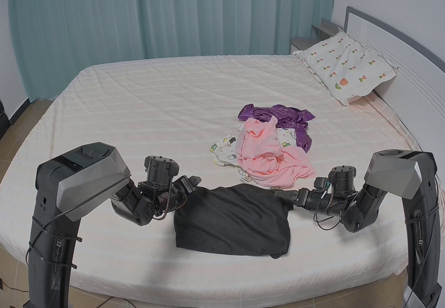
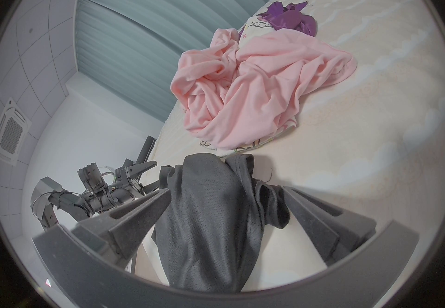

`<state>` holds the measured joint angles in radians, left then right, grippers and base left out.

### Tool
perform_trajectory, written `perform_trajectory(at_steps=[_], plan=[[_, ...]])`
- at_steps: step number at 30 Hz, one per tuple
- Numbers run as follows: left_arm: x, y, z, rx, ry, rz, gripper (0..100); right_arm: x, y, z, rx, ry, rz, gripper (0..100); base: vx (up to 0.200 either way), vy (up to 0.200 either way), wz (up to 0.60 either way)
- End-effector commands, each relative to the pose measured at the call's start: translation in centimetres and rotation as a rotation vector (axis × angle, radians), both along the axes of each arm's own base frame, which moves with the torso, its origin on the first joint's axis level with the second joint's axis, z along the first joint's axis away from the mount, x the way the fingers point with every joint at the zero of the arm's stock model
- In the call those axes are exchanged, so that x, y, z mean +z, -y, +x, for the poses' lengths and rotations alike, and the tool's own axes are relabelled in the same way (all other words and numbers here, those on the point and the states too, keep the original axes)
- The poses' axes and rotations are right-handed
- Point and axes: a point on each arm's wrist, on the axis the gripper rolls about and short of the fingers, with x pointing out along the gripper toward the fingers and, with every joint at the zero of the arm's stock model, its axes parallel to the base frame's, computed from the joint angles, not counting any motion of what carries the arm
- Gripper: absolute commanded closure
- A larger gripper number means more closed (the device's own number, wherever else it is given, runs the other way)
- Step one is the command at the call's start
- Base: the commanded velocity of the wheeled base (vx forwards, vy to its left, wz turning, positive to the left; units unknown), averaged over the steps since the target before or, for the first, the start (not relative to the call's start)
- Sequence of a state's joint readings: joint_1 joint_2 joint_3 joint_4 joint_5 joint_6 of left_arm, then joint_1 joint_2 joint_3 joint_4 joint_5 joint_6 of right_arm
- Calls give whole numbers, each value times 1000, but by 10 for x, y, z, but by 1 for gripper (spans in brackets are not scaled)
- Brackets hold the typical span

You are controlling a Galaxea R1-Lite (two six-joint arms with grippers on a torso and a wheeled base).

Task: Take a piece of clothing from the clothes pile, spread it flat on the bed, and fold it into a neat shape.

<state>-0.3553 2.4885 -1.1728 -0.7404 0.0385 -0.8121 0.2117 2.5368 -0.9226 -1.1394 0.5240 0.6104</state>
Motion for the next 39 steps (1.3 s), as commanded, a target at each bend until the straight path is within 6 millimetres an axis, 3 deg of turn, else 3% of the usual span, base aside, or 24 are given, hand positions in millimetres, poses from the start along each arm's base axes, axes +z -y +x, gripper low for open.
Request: perform_trajectory(at_steps=[1, 6, 19, 20, 34, 39], plan=[[-19, 5, 4, -4, -16, 25, 100, -3, -2, 0, -6, -4, -6, 0, 0, 0, 0], [-18, 5, 16, 80, 31, 54, 100, -6, -3, 3, -29, 0, -19, 0, 0, 0, 0], [-18, -1, 15, 170, 29, 39, 100, -15, -17, 20, -57, -7, -40, 0, 0, 0, 0], [-18, -1, 15, 170, 29, 39, 100, -15, -18, 20, -57, -8, -37, 100, 0, 0, 0], [-19, -3, 15, 212, 28, 34, 100, -10, -16, 25, -104, -17, -16, 100, 0, 0, 0], [-21, -13, 16, 256, 22, 49, 100, -9, -16, 29, -161, -14, -28, 100, 0, 0, 0]])
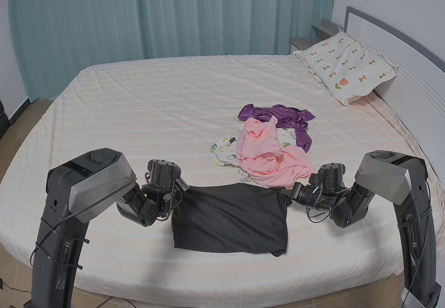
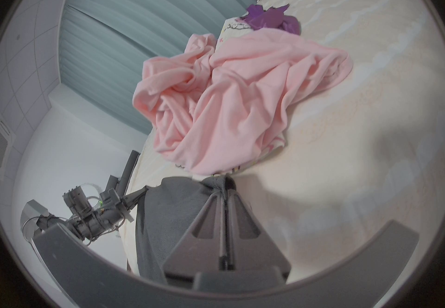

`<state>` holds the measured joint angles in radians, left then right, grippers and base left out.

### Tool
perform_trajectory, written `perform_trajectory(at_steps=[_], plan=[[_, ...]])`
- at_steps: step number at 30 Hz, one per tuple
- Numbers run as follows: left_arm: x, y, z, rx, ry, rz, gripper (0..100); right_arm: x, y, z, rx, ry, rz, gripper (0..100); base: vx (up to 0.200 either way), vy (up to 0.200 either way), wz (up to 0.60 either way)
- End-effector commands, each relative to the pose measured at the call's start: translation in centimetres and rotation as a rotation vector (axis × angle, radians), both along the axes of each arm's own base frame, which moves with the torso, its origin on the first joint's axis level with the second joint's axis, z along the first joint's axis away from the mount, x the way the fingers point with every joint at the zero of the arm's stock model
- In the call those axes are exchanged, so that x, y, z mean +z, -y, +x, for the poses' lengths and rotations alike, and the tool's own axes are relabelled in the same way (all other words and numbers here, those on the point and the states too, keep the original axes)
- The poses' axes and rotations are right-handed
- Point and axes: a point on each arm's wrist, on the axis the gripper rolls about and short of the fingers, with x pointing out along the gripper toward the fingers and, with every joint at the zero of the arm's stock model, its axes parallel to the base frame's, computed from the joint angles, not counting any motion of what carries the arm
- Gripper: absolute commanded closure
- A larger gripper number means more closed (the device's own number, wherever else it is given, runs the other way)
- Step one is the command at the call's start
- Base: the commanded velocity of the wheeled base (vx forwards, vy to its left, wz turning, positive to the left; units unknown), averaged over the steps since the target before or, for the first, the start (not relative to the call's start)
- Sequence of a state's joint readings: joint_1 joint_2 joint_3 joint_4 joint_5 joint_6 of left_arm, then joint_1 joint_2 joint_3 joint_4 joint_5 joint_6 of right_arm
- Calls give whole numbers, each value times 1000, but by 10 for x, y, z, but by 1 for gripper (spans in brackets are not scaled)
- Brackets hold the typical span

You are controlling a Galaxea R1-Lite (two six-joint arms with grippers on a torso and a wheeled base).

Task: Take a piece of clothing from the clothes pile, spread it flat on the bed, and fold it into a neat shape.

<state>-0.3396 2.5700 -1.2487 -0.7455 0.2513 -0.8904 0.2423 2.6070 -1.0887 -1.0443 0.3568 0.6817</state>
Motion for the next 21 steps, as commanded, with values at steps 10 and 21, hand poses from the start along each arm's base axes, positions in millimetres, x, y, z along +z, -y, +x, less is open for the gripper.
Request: perform_trajectory(at_steps=[10, 21], plan=[[-4, -6, -4, 14, -23, 14, 0, 1, 0, 4, -18, 11, -3, 0, 0, 0, 0], [6, -12, -25, -26, -60, -10, 0, 25, 6, -28, 66, -26, 12, 0, 0, 0, 0]])
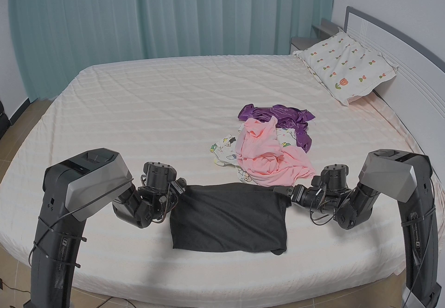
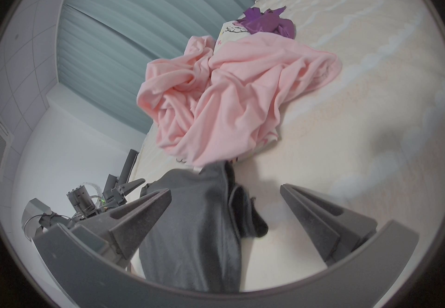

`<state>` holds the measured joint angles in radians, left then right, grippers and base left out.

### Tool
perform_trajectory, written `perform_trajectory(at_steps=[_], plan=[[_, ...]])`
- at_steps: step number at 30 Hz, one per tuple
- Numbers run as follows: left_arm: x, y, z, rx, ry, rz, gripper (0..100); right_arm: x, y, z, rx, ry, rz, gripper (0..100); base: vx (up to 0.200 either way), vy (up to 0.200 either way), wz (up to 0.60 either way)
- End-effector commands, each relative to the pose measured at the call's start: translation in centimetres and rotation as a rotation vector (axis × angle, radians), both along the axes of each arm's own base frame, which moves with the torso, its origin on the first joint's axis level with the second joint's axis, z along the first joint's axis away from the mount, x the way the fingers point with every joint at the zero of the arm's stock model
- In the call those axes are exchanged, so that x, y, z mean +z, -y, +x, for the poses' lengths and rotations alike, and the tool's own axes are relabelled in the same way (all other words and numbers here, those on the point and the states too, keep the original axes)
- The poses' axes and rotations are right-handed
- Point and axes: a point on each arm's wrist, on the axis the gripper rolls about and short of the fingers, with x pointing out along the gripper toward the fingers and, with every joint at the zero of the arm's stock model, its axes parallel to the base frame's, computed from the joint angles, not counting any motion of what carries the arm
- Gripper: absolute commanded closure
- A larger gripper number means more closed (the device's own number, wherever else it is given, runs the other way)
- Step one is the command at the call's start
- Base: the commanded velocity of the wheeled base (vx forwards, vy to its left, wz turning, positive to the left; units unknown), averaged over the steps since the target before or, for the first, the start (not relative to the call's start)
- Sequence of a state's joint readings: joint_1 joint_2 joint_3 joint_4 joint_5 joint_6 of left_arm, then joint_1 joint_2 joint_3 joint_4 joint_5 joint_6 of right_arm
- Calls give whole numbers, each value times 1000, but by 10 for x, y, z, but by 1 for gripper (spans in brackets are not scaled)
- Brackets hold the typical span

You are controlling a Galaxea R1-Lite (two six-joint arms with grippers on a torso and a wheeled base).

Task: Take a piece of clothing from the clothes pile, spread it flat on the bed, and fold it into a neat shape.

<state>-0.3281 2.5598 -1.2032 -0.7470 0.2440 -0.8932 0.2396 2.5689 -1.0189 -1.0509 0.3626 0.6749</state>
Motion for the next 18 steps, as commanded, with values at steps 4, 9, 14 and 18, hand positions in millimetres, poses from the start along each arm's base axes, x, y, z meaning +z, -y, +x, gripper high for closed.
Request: perform_trajectory(at_steps=[4, 9, 14, 18], plan=[[25, -9, -46, -132, -7, -82, 0, 21, 1, -30, 155, -12, 5, 0, 0, 0, 0], [10, -8, -82, -258, -34, -28, 0, 10, 2, -41, 210, -20, -69, 0, 0, 0, 0], [-4, -16, -108, -419, -27, 82, 0, 8, 3, -47, 236, -58, -97, 0, 0, 0, 0], [-12, -20, -120, -490, -20, 112, 0, 1, 5, -55, 293, -41, -161, 0, 0, 0, 0]])
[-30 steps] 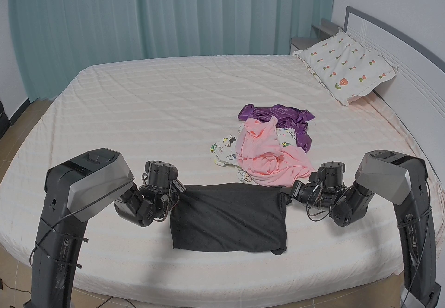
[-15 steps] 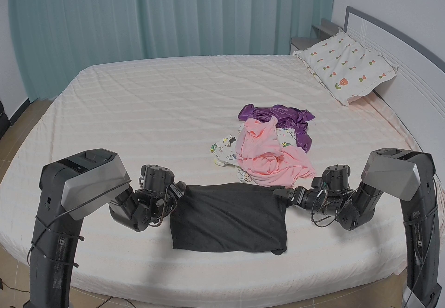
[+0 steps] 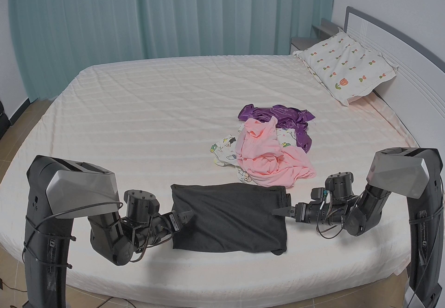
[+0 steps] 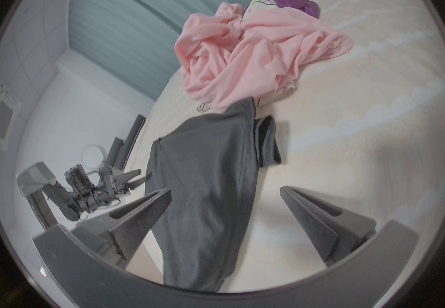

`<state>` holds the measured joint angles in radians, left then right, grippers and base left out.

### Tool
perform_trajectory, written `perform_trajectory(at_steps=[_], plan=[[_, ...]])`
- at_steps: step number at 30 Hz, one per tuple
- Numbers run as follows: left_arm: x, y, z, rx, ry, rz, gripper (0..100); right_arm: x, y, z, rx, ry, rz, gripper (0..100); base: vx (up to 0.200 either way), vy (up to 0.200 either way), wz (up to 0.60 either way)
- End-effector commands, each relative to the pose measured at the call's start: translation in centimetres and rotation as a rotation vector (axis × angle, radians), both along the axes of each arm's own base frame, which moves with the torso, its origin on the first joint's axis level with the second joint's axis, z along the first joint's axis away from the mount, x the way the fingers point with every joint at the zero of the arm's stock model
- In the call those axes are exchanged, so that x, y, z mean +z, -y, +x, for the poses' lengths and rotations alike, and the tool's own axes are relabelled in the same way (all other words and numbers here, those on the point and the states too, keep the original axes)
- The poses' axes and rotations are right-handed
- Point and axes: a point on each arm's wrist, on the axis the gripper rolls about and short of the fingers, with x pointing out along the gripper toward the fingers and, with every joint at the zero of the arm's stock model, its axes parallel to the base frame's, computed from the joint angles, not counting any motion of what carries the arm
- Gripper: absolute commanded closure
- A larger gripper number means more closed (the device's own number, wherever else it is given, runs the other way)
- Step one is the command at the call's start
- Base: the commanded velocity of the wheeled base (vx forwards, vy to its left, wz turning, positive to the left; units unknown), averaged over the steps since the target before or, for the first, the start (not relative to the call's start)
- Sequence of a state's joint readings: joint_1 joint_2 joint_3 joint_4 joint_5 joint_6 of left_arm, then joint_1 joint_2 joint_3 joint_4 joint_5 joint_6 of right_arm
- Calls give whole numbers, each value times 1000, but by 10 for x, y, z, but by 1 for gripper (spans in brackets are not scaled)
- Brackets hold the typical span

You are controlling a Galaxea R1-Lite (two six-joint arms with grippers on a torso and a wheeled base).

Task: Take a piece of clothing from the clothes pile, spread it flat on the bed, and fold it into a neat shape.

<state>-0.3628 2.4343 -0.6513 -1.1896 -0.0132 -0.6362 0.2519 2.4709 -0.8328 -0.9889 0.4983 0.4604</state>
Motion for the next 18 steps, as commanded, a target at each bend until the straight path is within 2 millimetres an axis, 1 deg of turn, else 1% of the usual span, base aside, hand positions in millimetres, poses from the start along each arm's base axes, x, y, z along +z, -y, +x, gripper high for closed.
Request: perform_trajectory(at_steps=[1, 5, 8, 11, 12, 15, 16, 18], plan=[[-13, -6, -25, -107, -16, 59, 0, -5, 3, -13, 73, 4, -64, 0, 0, 0, 0], [-16, -7, -32, -134, -6, 81, 0, -4, 3, -17, 104, 0, -48, 0, 0, 0, 0], [-19, -4, -33, -174, 2, 113, 0, -4, 2, -18, 112, 4, -52, 0, 0, 0, 0], [-21, -2, -37, -195, -2, 129, 0, -4, -4, -20, 130, 8, -53, 0, 0, 0, 0], [-21, 3, -39, -213, -1, 130, 0, -4, -6, -21, 136, 9, -53, 0, 0, 0, 0], [-23, 7, -36, -216, 8, 134, 0, -5, -11, -23, 146, 7, -59, 0, 0, 0, 0], [-23, 7, -36, -217, 7, 136, 100, -5, -12, -23, 147, 4, -59, 0, 0, 0, 0], [-23, 8, -36, -215, 8, 135, 100, -6, -17, -24, 151, 7, -71, 0, 0, 0, 0]])
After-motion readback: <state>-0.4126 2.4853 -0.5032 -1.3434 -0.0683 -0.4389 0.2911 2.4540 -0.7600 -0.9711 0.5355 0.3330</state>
